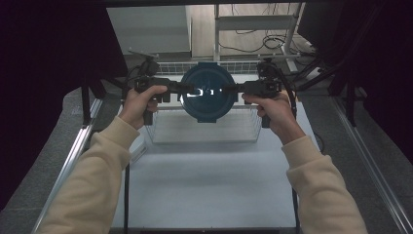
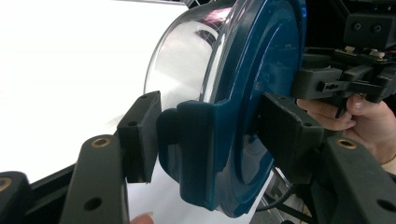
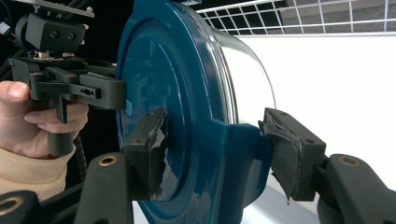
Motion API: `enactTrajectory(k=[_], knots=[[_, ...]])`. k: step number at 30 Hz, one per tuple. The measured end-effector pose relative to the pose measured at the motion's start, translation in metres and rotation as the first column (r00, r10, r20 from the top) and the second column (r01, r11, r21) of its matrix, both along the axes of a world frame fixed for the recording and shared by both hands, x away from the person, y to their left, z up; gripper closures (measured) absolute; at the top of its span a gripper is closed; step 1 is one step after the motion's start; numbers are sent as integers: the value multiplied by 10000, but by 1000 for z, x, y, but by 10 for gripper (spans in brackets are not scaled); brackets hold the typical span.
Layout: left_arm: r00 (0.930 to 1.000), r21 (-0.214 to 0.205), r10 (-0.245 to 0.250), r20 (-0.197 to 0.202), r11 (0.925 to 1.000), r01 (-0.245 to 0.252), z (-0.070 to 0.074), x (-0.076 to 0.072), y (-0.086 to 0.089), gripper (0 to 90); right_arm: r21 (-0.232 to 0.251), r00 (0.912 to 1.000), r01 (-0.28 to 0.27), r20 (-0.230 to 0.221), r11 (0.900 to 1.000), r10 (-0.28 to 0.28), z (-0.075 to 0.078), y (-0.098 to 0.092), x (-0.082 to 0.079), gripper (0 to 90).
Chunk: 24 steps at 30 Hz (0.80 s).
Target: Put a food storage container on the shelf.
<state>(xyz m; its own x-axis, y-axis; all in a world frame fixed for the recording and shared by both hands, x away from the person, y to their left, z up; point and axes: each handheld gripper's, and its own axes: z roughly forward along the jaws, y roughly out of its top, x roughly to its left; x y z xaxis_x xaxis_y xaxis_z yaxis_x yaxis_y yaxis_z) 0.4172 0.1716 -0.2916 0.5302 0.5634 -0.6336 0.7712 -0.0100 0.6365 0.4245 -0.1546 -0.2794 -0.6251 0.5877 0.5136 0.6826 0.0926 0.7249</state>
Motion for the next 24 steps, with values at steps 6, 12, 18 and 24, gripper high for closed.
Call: enactTrajectory(k=[6,12,18,24], knots=[[9999,-113,3,-122,9999,-4,-3,11,3,406,-66,9999,-89,-76,9999,88,0,2,13,409],[9997,-292,87,-208,9995,-93,-2,21,5,404,-148,10000,-44,-81,9999,43,5,4,23,411],[9995,-384,111,-294,9992,-122,0,29,6,403,-262,9999,-60,-115,9996,57,11,6,33,411],[9985,-540,185,-516,9983,-213,-3,42,6,401,-332,9998,-48,-199,9994,42,13,6,45,411]])
